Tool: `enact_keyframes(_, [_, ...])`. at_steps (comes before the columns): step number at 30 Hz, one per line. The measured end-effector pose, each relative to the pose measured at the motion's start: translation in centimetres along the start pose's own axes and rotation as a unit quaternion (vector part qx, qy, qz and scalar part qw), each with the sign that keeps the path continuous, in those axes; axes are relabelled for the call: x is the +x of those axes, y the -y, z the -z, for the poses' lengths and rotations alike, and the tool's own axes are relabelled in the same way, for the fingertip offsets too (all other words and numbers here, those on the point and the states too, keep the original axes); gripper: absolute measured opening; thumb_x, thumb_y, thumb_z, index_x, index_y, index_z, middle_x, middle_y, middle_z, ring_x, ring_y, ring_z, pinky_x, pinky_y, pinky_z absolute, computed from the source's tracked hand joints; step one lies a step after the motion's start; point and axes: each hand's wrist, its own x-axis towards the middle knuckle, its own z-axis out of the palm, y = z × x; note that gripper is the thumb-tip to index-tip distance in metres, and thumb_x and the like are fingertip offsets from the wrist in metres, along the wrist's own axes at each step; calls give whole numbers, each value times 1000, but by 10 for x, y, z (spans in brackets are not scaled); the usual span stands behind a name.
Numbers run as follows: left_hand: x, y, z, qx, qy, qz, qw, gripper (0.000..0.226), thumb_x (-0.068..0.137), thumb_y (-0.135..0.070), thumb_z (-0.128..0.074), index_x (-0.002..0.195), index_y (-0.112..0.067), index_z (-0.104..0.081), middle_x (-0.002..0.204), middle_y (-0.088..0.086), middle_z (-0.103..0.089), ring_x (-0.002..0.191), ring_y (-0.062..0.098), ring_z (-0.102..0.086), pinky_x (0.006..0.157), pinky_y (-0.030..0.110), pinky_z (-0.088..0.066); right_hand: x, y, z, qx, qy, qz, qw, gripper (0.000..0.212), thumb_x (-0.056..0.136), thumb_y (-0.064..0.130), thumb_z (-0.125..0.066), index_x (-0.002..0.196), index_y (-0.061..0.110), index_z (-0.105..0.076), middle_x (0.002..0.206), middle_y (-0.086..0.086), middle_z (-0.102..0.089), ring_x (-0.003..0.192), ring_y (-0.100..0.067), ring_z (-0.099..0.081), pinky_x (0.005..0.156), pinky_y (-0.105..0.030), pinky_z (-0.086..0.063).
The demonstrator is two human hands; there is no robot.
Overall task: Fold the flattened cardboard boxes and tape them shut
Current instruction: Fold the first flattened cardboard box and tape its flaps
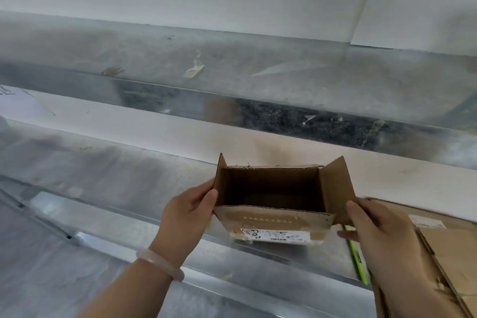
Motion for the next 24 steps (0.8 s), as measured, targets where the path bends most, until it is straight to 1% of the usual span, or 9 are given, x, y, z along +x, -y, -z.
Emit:
enact_keyframes(3, [-4, 4, 32, -25, -47, 12, 999, 38, 93, -23, -61, 87, -61, -66, 86, -22, -73, 86, 7, -71, 79, 21, -56, -6, 26, -15, 38, 2, 21, 999, 11, 94, 34, -58, 86, 36, -65, 83, 22, -68, 58, 2, -68, 60, -26, -43])
enact_keyframes(6, [-7, 9, 71, -61, -98, 22, 993, 47, 93, -17, -60, 81, -62, -68, 87, -17, -75, 84, 8, -72, 75, 25, -58, -14, 54, -43, 53, 32, 41, 997, 8, 93, 35, -60, 89, 35, -67, 83, 19, -72, 61, 1, -69, 62, -21, -41])
enact_keyframes(9, [-9, 15, 122, -84, -151, 27, 985, 45, 93, -15, -60, 85, -58, -71, 89, -14, -75, 85, 11, -72, 76, 26, -59, -26, 85, -85, 66, 54, 57, 995, 7, 90, 35, -62, 88, 38, -68, 77, 22, -72, 62, -3, -71, 65, -23, -43])
enact_keyframes(11, [-11, 24, 163, -79, -182, 31, 980, 37, 92, -14, -61, 94, -48, -74, 91, -11, -75, 87, 13, -72, 80, 28, -58, -38, 107, -121, 75, 81, 67, 992, 8, 88, 36, -62, 85, 41, -68, 76, 30, -70, 62, -2, -70, 66, -24, -44])
enact_keyframes(13, [-14, 34, 210, -74, -212, 37, 974, 32, 91, -10, -61, 99, -38, -75, 91, -10, -76, 86, 11, -72, 77, 24, -58, -50, 126, -165, 82, 104, 80, 988, 10, 88, 35, -65, 82, 42, -68, 76, 31, -69, 64, -4, -71, 70, -29, -49])
enact_keyframes(15, [-19, 45, 259, -68, -236, 40, 969, 34, 91, -10, -61, 98, -40, -74, 89, -13, -75, 83, 7, -72, 72, 20, -57, -64, 143, -216, 92, 130, 85, 984, 9, 89, 33, -66, 85, 41, -69, 76, 26, -71, 67, -8, -72, 75, -35, -51])
enact_keyframes(19, [-25, 73, 361, -29, -272, 58, 960, 34, 91, -18, -62, 95, -51, -68, 89, -23, -73, 82, -2, -69, 74, 15, -51, -95, 186, -327, 96, 187, 111, 971, 14, 92, 36, -60, 88, 49, -61, 76, 40, -64, 62, 4, -68, 65, -22, -44])
enact_keyframes(21, [-23, 87, 407, -16, -289, 65, 955, 33, 90, -18, -63, 97, -50, -67, 88, -25, -72, 81, -5, -68, 69, 10, -49, -105, 208, -378, 82, 215, 127, 965, 13, 95, 33, -58, 92, 45, -63, 76, 43, -61, 61, 6, -66, 58, -14, -41])
enact_keyframes(24, [-14, 109, 465, -21, -310, 79, 947, 30, 90, -18, -64, 101, -46, -67, 89, -27, -71, 80, -7, -67, 63, 5, -48, -114, 238, -445, 43, 239, 152, 958, 16, 97, 32, -55, 91, 45, -63, 76, 45, -59, 60, 6, -65, 57, -17, -43])
